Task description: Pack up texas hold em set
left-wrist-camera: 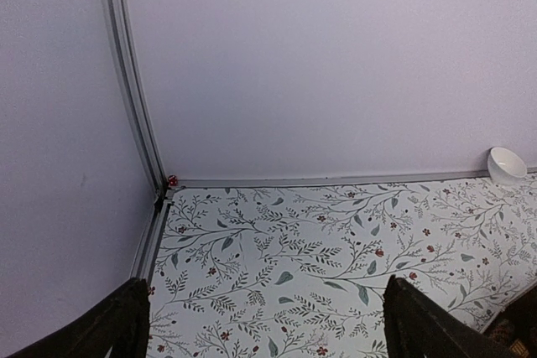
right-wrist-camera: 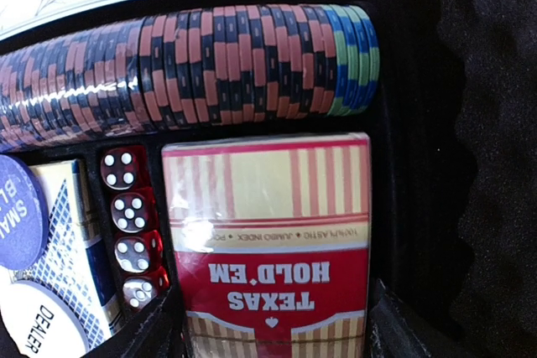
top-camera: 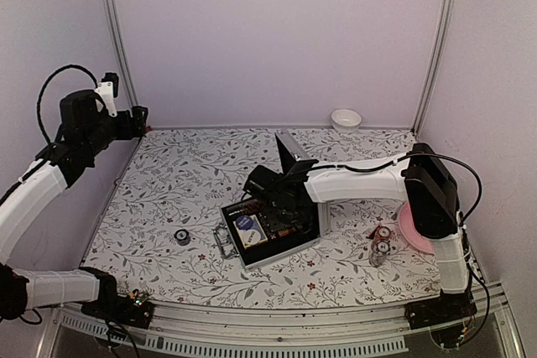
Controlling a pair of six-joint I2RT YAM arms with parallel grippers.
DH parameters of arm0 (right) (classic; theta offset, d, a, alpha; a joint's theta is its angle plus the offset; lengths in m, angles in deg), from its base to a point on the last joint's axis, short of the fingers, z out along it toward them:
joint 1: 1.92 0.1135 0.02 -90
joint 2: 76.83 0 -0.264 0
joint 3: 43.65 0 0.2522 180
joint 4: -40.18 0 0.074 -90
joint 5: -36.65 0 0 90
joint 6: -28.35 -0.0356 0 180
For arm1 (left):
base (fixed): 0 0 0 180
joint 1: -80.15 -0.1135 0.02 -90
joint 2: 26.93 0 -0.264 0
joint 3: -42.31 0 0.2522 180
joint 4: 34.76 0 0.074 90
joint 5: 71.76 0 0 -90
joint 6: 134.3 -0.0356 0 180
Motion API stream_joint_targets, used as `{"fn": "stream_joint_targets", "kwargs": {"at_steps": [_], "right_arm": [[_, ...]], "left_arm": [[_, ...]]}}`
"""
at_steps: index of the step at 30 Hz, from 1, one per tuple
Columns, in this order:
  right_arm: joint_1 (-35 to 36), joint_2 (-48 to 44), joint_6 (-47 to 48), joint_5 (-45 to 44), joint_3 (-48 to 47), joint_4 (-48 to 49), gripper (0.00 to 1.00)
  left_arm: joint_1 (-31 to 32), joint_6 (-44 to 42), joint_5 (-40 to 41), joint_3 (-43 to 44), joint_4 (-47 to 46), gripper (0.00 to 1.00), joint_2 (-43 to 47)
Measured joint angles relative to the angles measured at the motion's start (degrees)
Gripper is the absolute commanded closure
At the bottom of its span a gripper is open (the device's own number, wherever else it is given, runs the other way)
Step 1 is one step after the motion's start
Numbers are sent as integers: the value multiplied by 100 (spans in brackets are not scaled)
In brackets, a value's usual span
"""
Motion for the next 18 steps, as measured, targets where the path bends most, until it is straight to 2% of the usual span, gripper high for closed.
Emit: {"fn": "stream_joint_targets", "kwargs": {"at_steps": [7,18], "right_arm": [[0,0,-39,-4,-4,13,20],[2,0,-57,-107,-11,37,32]], "left_arm": [[0,0,-2,0,0,3,0],[0,0,-2,0,0,3,0]]}}
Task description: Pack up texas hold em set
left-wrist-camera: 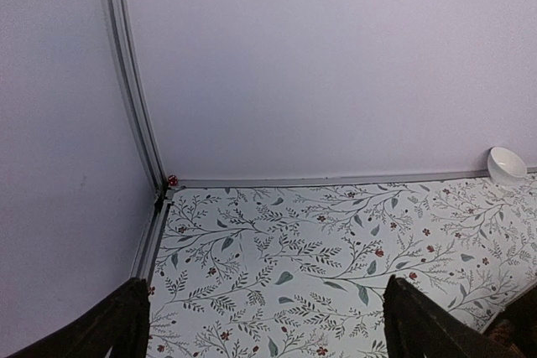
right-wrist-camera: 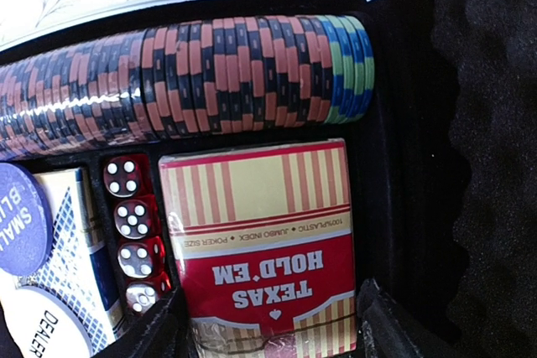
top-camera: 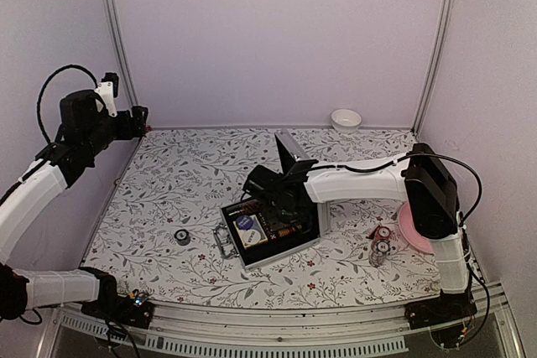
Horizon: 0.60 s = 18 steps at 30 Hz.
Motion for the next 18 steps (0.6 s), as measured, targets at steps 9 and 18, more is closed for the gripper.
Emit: {"fn": "stream_joint_targets", "kwargs": {"at_steps": [9,18], "right_arm": [[26,-229,341,96,92,544,28],[367,-1104,1233,236,262,1447,25]], "left_arm": [[0,0,22,-4,0,3,2],[0,-2,26,-7,0,3,2]]}}
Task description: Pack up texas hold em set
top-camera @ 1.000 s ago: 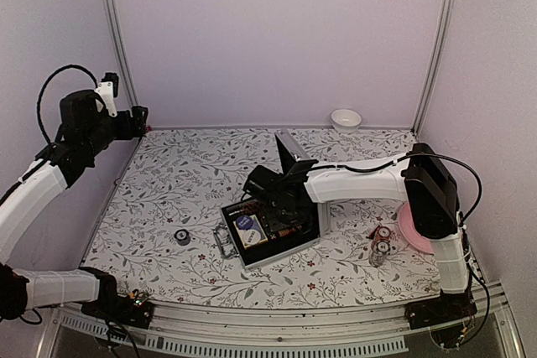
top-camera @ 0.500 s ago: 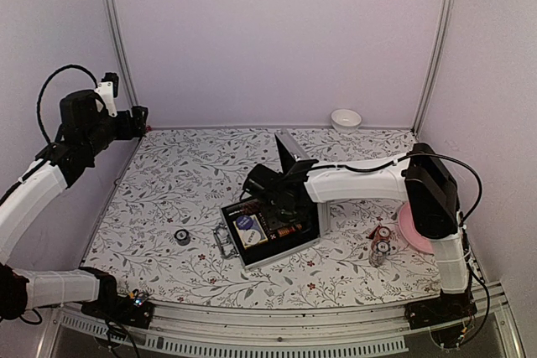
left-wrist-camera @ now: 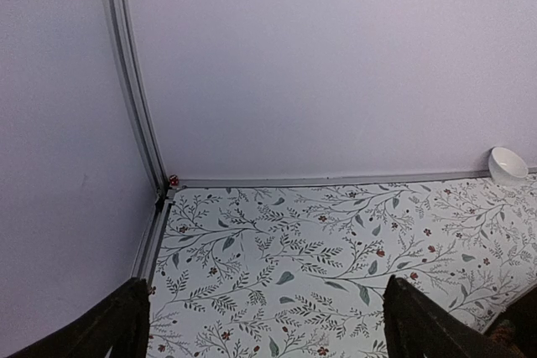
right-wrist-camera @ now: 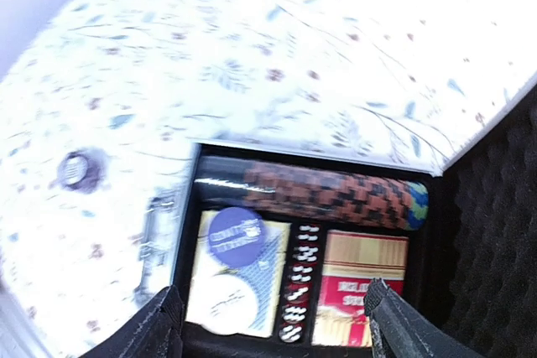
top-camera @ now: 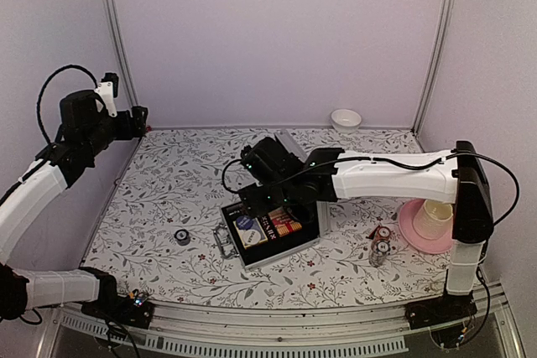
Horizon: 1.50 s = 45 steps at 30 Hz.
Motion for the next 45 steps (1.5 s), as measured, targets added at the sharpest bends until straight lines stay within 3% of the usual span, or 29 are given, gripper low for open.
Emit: {"fn": "stream_joint_targets", "kwargs": {"at_steps": [8,11,17,23,30,45], "right_arm": [[695,-1141,715,551,892,739,24],[844,-1853,673,828,1537,861,19],[870,-3534,26,1071,3101,949,9],[741,-4806,-892,828,4225,446,7],[-160,-4857,-1357,527,4413,-404,7],[-2024,-4470,-1600,302,4492,-1499,19]], "left_arm": [[11,2,0,-7,-4,3,83],[15,2,7,-20,-13,3,125],[31,-2,44,-20,-15,3,120],[42,-22,151,-22,-22,3,116],[48,-24,184,-26,-31,3,98],[48,-37,214,-74,-39,3,70]]}}
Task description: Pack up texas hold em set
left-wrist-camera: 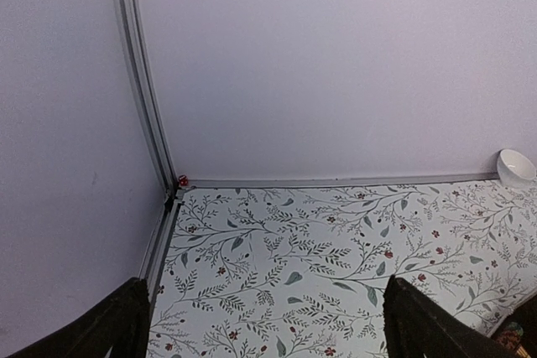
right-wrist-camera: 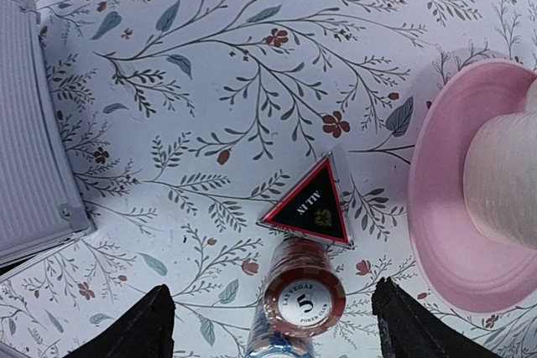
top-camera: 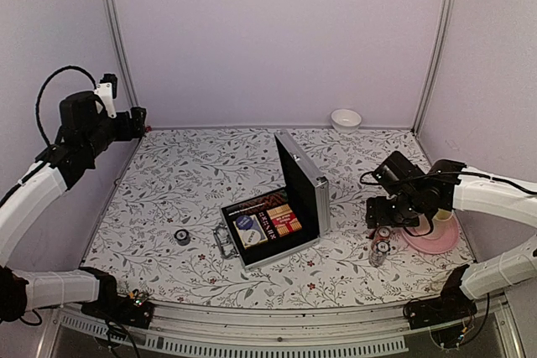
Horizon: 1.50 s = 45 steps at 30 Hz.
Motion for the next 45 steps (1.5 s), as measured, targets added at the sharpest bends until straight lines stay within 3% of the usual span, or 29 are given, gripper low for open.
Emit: {"fn": "stream_joint_targets", "kwargs": {"at_steps": [17,37,45], "right_arm": [[-195,914,-160,153,269,-35,32],[-195,1191,-258,-2,317,168,51],[-195,1191,-260,-22,317,210,63]], "left_arm": [[9,-9,-22,0,0,3,2],[11,-9,-24,0,-2,3,4],[11,-9,-24,0,0,3,4]]}}
